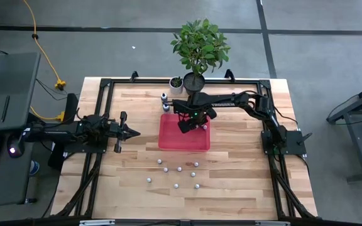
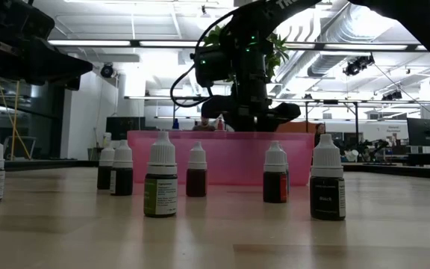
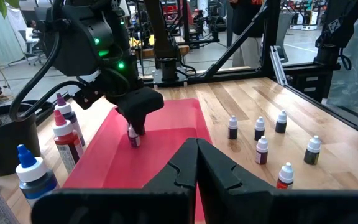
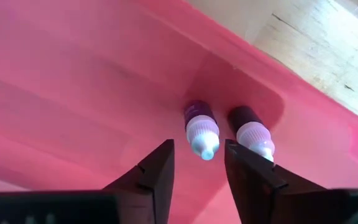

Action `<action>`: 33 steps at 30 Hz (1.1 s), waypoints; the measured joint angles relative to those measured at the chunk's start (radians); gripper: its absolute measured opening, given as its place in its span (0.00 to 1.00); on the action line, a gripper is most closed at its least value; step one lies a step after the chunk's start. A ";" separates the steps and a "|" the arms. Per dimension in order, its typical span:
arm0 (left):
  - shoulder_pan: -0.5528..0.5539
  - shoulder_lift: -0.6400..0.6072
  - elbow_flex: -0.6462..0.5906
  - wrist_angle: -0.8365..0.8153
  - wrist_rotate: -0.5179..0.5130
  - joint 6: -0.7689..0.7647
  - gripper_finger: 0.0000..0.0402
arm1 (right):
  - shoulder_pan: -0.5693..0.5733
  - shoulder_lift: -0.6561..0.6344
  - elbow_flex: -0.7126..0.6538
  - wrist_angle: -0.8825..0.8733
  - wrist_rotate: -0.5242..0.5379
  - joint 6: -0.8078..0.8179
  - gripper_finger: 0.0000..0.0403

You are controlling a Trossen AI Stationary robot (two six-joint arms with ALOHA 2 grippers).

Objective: Pick & Place food coloring
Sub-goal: Put the small blue food coloring bottle into the pink container

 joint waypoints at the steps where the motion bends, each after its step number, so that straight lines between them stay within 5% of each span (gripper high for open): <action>1: 0.000 0.000 0.000 0.000 0.000 0.000 0.00 | 0.000 0.000 0.000 0.000 0.000 0.000 0.34; 33: 0.000 0.000 0.000 0.000 0.000 0.000 0.00 | 0.010 -0.073 0.001 -0.023 0.043 -0.008 0.38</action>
